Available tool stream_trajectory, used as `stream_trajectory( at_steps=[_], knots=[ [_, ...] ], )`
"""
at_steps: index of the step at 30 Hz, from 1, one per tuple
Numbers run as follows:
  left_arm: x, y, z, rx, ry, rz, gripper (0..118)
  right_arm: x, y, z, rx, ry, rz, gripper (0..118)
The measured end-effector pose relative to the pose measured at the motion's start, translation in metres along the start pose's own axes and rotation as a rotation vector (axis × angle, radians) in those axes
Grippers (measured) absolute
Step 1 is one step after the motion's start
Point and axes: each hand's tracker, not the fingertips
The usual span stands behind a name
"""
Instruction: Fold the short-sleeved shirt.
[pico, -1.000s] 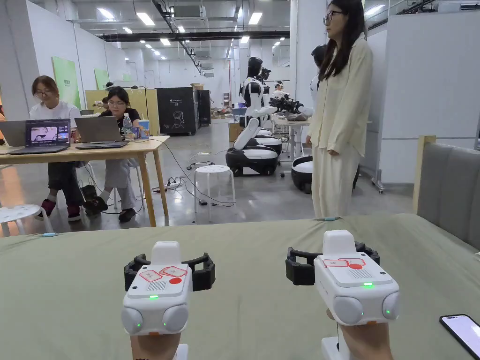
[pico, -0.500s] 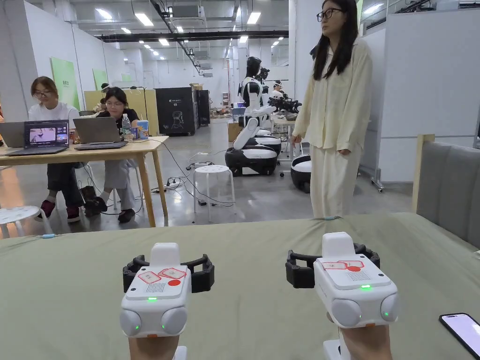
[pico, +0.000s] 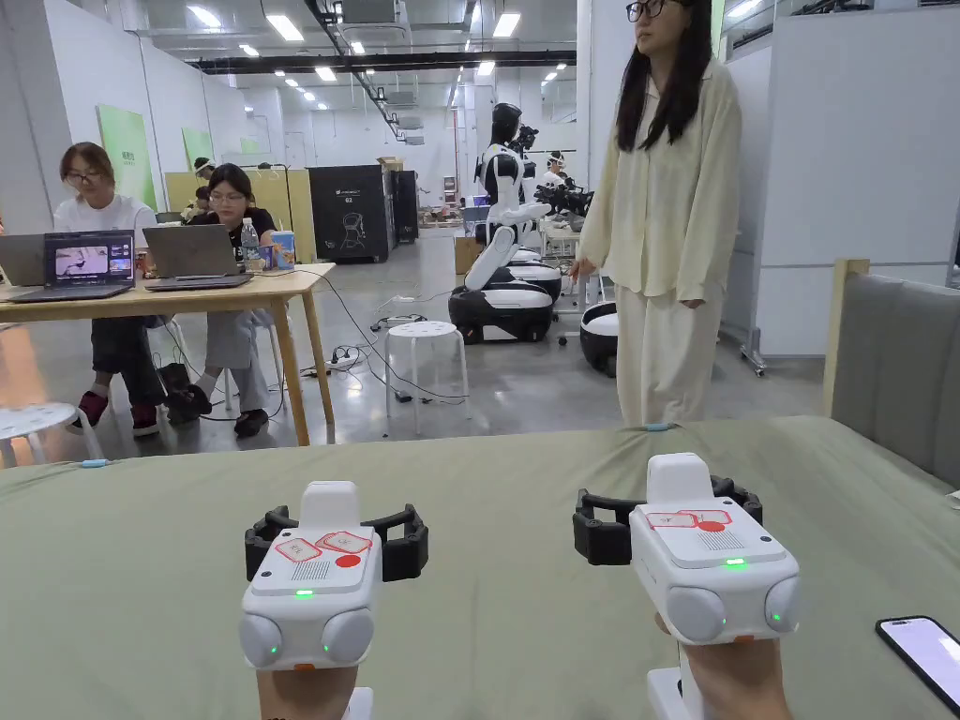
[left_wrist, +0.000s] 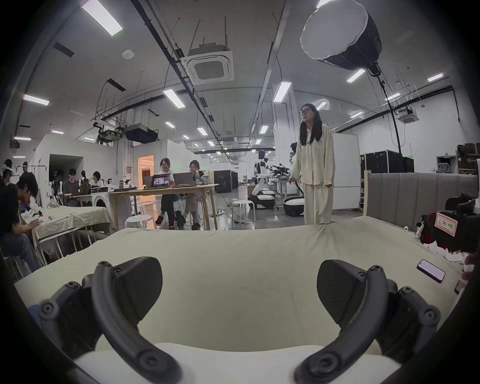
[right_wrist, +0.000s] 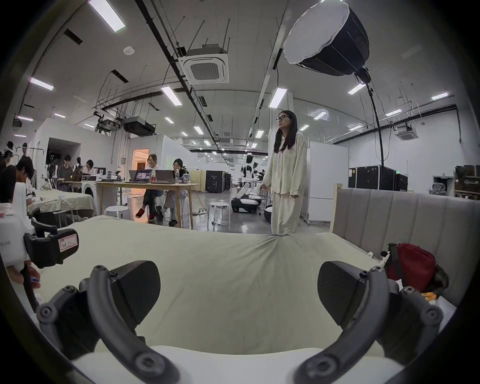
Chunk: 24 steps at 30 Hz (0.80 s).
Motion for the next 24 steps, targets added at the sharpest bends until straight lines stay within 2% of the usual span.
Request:
stream_trajectory(
  at_steps=[16,20,24],
  knots=[
    [-0.002,0.0,0.0,-0.006,0.012,-0.002,118,-0.001,0.0,0.0,-0.014,0.0,0.006,118],
    [-0.002,0.0,0.0,-0.012,0.007,-0.004,118,0.004,0.004,0.002,0.005,0.078,-0.066,118],
    [-0.003,0.002,-0.002,-0.01,0.004,-0.015,118,0.005,0.013,0.004,0.012,0.078,-0.097,118]
  ],
)
